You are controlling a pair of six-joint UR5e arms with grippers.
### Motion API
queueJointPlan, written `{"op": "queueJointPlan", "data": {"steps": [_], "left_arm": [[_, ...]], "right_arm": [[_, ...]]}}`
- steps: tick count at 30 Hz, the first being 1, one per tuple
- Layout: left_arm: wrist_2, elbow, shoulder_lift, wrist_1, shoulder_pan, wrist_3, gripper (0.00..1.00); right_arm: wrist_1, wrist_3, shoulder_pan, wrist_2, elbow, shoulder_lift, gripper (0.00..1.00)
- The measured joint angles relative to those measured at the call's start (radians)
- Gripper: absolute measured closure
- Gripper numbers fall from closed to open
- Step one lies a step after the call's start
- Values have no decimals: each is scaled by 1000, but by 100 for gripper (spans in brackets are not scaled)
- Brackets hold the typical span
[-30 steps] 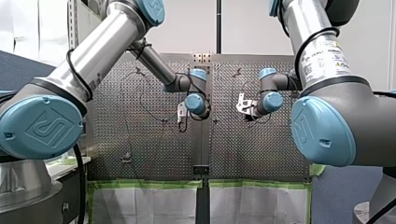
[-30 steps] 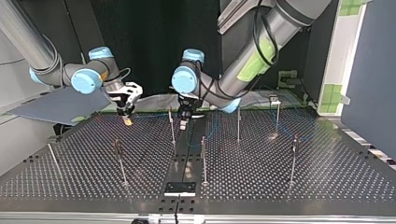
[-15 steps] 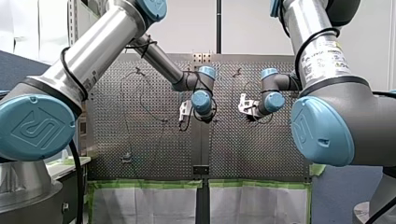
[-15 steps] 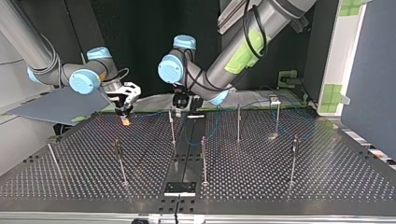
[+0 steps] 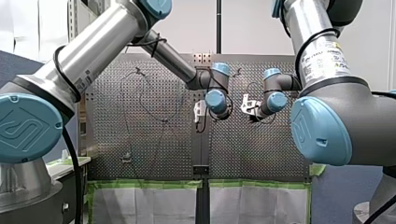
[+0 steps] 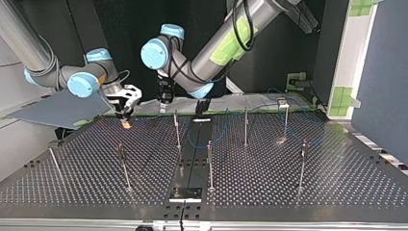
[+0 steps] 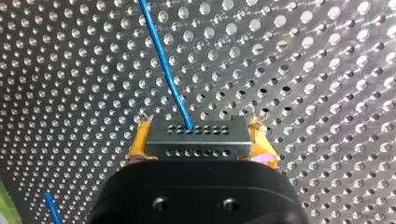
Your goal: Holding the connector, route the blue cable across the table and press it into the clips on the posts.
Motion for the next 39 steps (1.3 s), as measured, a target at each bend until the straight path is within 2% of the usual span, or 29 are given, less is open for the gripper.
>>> {"op": "queueJointPlan", "data": {"steps": [6,12,17,23,31,39], "left_arm": [[-3,55,-54,-19,-5,-45,0],[-14,111,-110,-43,-2,-58,0],[-28,157,-154,-34,-3,-77,0],[-35,204,-171,-22,2,-91,0],[-31,214,-173,-10,8,-102,0],[-22,255,-219,-39,10,-117,0]], "right_arm": [[12,-4,-8,0,0,-1,100],[16,-7,-15,0,0,-1,100],[16,-7,-20,0,-1,-1,100],[16,-7,-21,0,0,-1,100],[15,-7,-21,0,-1,-1,100],[15,-7,-21,0,-1,-2,100]]}}
